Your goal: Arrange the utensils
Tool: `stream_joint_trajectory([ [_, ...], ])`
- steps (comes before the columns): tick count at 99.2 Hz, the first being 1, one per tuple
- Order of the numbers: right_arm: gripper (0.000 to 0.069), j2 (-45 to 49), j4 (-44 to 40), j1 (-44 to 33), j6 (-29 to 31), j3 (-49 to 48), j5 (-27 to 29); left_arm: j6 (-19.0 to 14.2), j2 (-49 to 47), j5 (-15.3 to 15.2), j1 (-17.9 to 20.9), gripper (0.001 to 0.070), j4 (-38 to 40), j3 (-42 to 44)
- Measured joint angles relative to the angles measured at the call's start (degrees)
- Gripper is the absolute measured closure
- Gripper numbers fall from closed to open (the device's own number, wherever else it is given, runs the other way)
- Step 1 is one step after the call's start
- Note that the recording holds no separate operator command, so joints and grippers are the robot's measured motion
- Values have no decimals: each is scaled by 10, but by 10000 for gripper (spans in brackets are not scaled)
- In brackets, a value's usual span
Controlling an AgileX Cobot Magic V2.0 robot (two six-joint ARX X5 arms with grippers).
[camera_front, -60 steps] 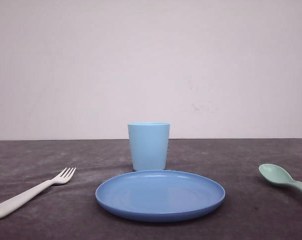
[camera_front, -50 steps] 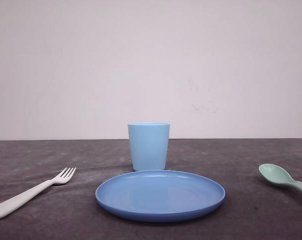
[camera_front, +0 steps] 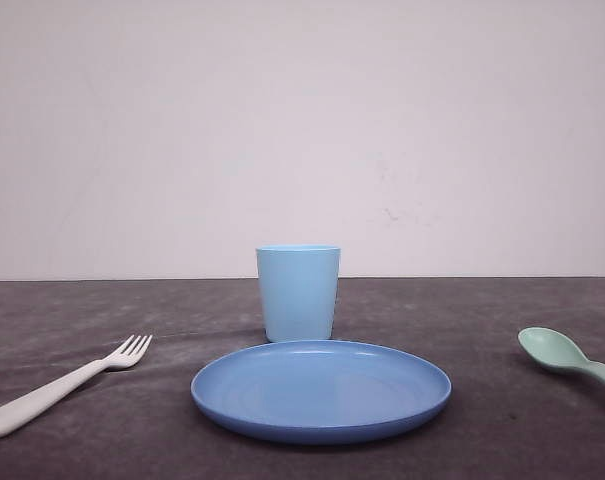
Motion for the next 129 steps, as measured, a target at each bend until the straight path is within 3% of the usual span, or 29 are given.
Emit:
stream_joint_trajectory([
  [78, 687, 0, 0, 0, 1, 0, 0, 0, 0, 0, 0, 691, 0, 0],
  [90, 687, 0, 0, 0, 31, 0, -20, -3, 0, 0, 0, 691, 7, -2],
  [101, 687, 0, 0, 0, 97, 0, -54, -42, 0, 0, 0, 691, 17, -5],
  [113, 687, 0, 0, 0, 163, 0, -60, -101, 0, 0, 0, 691, 22, -7],
  [129, 687, 0, 14, 0, 219, 0, -60, -147, 0, 4, 0, 691, 25, -7],
])
